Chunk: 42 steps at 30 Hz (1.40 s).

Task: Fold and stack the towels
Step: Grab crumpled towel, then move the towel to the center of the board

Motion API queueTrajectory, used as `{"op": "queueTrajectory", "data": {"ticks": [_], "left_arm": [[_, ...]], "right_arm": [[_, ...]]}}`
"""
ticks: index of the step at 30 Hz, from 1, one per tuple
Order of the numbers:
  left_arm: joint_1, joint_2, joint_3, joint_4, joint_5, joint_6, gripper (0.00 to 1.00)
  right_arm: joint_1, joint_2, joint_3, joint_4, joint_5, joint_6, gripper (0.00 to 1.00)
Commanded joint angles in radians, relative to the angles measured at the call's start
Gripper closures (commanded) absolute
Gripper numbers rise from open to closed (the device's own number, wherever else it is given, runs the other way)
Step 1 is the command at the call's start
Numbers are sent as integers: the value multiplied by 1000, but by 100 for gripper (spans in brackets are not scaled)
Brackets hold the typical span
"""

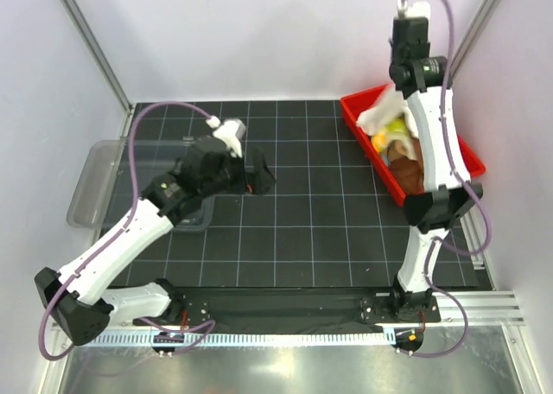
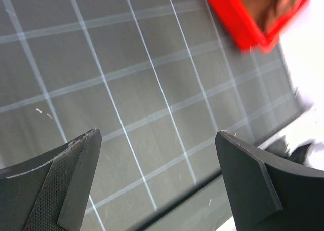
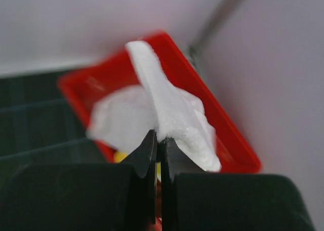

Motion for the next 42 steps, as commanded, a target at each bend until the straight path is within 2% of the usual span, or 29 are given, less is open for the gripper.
{"op": "queueTrajectory", "data": {"ticks": [1,2,3,4,6,7,11,13,16,20,22,27,31,33,36,38,42], "left_arm": [[197,-7,101,-30,160,-33,0],[237,-12,119,-45,181,-36,0],[277,-23,138,-53,194,-29,0],[320,-26,174,-57,200,-20,0],[345,-31,207,-72,200,9,0],[350,-31,230,-77,197,19,0],[357,-37,230,-103,195,16,1],[357,-49,212,-109,198,16,0],[356,-70,154,-91,212,16,0],[356,-86,63,-22,287,17,0],[356,-84,14,18,326,8,0],[356,-38,-47,76,407,-18,1],[356,-14,-104,195,587,-70,2],[356,-1,-118,252,626,-107,2],[356,18,-124,253,590,-130,1],[354,51,-127,234,623,-153,1],[336,52,-204,233,617,-185,2]], "right_arm": [[61,-171,262,-72,-365,132,99],[61,-236,184,-2,-546,207,99],[62,-304,77,85,-635,226,99],[74,-461,-182,295,-701,238,99],[82,-597,-426,496,-833,296,99],[82,-701,-594,615,-847,331,99],[84,-808,-848,714,-1014,439,99],[87,-826,-978,759,-1208,499,99],[99,-831,-1132,753,-1374,539,99],[143,-820,-1298,728,-1390,549,99],[194,-777,-1364,738,-1442,521,99],[349,-714,-1366,735,-1458,482,99],[482,-711,-1341,771,-1530,479,99],[524,-710,-1337,791,-1608,459,99],[620,-684,-1321,716,-1625,366,99],[686,-653,-1306,633,-1601,320,99],[864,-627,-1303,675,-1556,327,99]]}}
